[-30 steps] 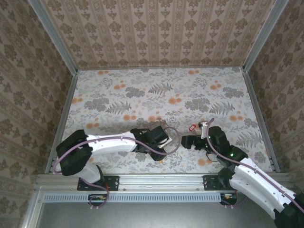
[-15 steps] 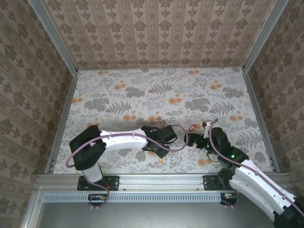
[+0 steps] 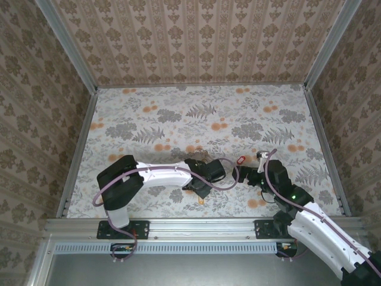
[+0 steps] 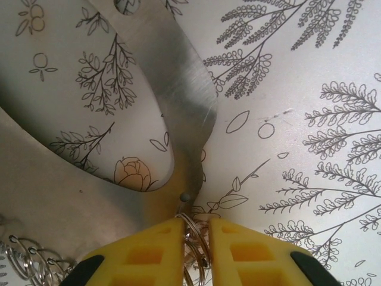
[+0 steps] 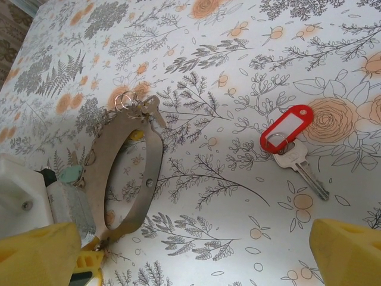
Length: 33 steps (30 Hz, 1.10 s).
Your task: Put the keys on the keyring
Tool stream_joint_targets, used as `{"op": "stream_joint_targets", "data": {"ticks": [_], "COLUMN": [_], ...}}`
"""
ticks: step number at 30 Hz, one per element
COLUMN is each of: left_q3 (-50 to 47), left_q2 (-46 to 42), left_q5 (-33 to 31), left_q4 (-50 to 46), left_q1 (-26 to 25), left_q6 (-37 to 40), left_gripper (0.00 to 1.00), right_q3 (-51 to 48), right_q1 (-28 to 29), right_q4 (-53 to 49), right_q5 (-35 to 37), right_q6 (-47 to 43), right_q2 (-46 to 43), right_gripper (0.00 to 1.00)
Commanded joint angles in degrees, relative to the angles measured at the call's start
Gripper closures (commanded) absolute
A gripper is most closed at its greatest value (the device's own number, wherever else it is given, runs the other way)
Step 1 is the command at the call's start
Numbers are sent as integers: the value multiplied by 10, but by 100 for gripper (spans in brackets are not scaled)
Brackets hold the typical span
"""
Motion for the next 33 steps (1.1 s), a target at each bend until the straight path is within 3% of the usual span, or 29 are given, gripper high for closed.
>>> {"op": "stream_joint_targets", "data": {"ticks": [1,7,13,23,29,33], "left_q3": [10,9,1,-100,-109,-103], "left_q2": [0,-20,-73,-321,-368,-372], "left_q5": [-14,-15,4,167,232,257], "left_q4": [-23,-30,-33,23,29,30], "left_q1": [-5,-4,-3,99,135,147], "left_q6": [-10,-6,15,148,200,204], "left_gripper": [86,100,100,100,100,100], "right_q3": [2,7,22,33,72,90], "right_q1": [-4,-10,-11,2,31,74], "right_q4": [-18,-23,-27,88,122,123], "right_q5": [10,7,-10,-193,-272,-267], "right_q6": [-5,-9,-36,-110,-171,-221], "right_q2": [-15,-19,-23,-42,-21,3], "right_gripper": [0,0,0,9,20,17]}}
